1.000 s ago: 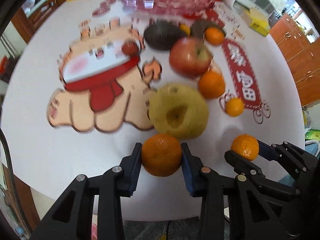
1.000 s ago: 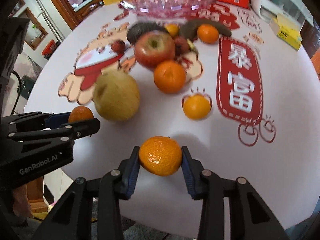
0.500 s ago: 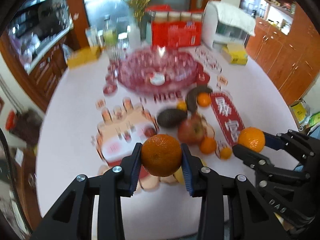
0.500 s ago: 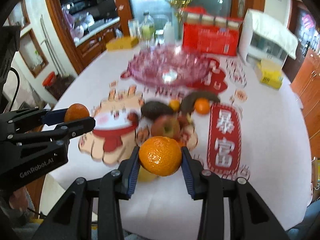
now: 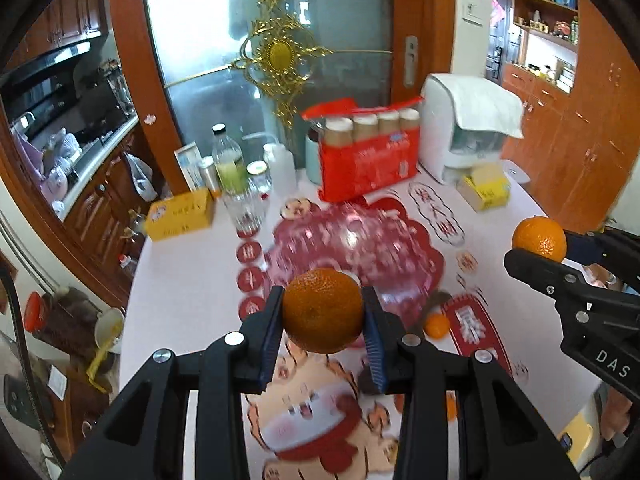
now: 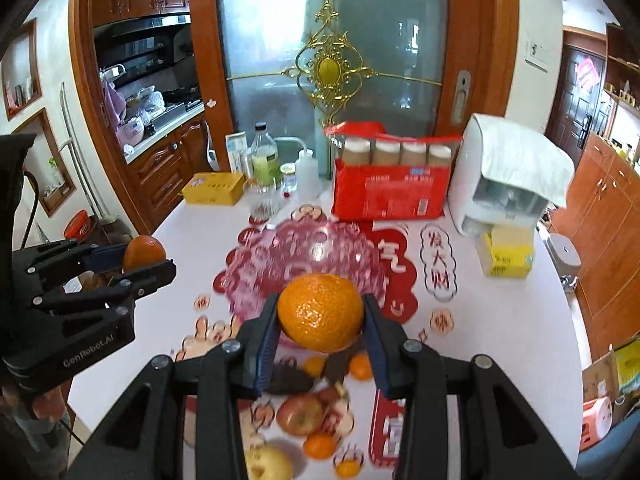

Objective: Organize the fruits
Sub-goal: 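Lift the orange with the right gripper and carry it into the pink bowl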

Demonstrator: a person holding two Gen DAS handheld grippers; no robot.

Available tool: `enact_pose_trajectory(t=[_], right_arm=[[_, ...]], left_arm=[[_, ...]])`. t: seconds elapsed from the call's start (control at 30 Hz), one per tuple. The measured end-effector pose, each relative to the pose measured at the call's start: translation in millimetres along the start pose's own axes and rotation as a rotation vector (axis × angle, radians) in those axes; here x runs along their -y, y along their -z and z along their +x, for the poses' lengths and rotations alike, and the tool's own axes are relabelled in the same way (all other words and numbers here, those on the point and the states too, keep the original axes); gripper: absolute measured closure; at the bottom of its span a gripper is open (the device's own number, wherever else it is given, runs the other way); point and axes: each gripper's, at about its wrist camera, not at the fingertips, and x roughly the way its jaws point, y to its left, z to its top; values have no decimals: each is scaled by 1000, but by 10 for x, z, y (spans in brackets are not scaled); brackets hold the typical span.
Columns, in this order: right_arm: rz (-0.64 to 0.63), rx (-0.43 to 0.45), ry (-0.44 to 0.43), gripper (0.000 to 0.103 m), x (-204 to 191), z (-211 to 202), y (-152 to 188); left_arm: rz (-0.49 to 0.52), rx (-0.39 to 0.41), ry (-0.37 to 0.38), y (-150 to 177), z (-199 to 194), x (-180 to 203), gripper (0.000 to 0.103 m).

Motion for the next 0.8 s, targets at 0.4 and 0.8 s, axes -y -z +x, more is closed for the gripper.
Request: enact_pose_trajectory(t=[0.4,0.8], right_arm=[[-14,-94,-68,63,301,1215,-417],[23,-263,-113,63,566,2461,-100]], left_arm=[[-136,-113,-34,-344,1275,8,67],[-213,-238,-74,-164,2499,52,67]])
